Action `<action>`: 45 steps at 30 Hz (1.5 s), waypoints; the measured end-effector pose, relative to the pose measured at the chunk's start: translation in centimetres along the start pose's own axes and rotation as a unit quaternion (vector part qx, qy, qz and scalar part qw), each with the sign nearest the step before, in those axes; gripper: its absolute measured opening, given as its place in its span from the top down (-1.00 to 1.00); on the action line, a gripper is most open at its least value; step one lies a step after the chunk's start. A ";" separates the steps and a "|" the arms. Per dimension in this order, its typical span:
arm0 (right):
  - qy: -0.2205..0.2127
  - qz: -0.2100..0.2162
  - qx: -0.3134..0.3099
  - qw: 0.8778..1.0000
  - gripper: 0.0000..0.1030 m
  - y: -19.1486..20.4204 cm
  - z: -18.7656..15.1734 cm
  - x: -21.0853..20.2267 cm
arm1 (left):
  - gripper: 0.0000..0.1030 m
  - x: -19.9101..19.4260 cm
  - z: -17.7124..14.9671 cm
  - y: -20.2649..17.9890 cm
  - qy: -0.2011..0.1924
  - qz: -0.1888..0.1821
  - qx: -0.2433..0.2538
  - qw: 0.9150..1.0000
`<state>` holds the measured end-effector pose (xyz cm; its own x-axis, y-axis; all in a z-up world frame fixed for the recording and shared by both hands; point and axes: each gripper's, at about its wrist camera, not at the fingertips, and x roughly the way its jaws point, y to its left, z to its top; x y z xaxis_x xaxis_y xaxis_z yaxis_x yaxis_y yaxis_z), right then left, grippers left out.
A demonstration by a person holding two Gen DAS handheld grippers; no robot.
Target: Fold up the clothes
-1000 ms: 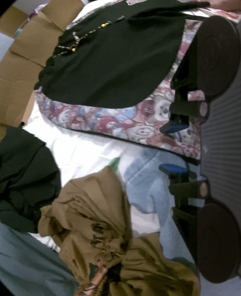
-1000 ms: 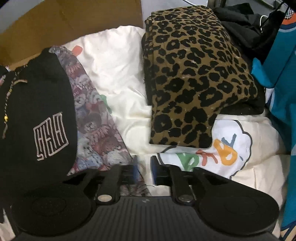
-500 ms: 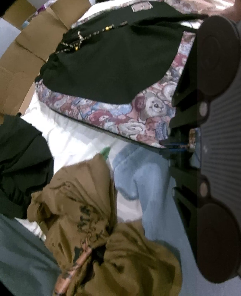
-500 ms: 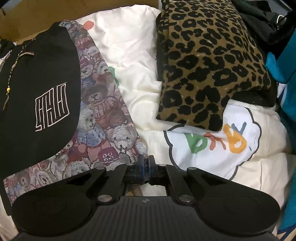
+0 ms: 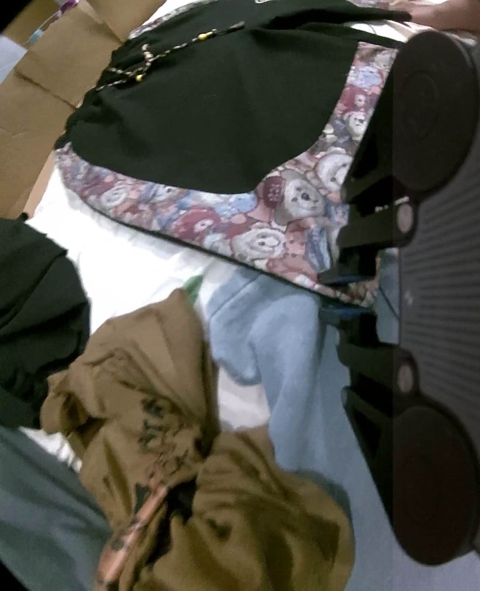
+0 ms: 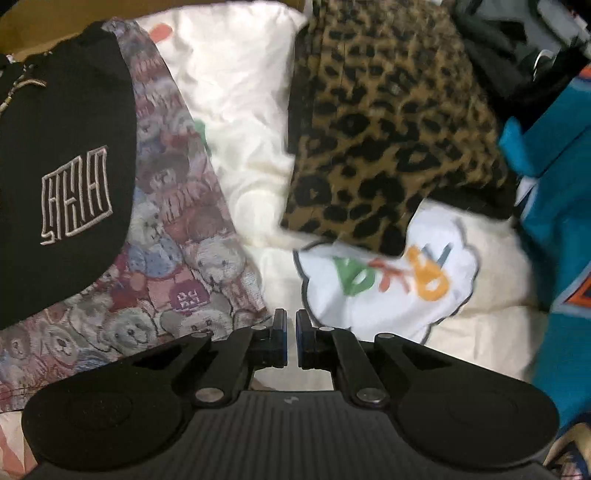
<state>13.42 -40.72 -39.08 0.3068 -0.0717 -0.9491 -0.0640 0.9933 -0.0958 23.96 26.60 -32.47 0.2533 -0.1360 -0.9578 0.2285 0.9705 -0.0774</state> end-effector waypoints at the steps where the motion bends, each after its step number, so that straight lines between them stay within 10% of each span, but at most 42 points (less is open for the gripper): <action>1: -0.011 0.007 0.003 1.000 0.92 0.1 0.2 -0.8 | 0.59 -0.5 0.0 -0.2 -0.006 0.003 0.004 1.000; 11: -0.086 0.086 -0.046 0.992 0.89 6.6 2.3 -4.3 | 0.43 -3.2 1.5 -5.3 -0.064 -0.020 0.053 0.996; 24: -0.093 0.160 -0.100 0.978 0.89 16.2 2.5 -2.2 | 0.43 2.3 2.6 -13.8 -0.088 -0.076 0.117 0.986; 45: 0.005 0.187 -0.170 0.967 0.62 21.2 -1.7 0.5 | 0.19 5.2 -3.5 -17.2 0.011 -0.069 0.197 0.978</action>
<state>10.64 -19.83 -42.06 0.1923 0.2853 -0.9390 -0.4776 0.8630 0.1644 18.04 9.92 -37.15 0.1755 -0.2514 -0.9518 0.6042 0.7908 -0.0975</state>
